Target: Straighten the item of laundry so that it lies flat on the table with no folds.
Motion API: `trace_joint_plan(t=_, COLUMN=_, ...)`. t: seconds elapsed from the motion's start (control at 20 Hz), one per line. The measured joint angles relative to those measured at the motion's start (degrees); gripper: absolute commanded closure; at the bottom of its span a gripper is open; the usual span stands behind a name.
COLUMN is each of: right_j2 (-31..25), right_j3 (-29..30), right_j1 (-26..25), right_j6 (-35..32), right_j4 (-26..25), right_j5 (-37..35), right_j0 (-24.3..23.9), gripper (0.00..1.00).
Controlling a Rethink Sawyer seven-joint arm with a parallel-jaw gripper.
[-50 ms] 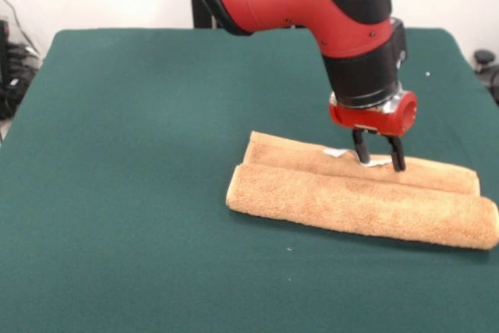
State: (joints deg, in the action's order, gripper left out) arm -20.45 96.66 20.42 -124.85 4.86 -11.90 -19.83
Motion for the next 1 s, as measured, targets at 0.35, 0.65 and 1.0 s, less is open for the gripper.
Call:
trace_joint_plan(t=0.35, right_j2=-0.2, right_j3=0.1, right_j1=0.0, right_j6=0.0, right_j4=-0.1, right_j5=0.1, right_j0=-0.3, gripper=0.00)
trace_joint_plan(t=0.65, right_j2=-0.5, right_j3=0.0, right_j1=0.0, right_j6=0.0, right_j4=-1.1, right_j5=0.1, right_j0=-0.5, gripper=0.00)
trace_joint_plan(t=1.0, right_j2=-0.6, right_j3=-0.2, right_j1=0.0, right_j6=0.0, right_j4=-2.5, right_j5=0.0, right_j0=-0.5, gripper=0.00)
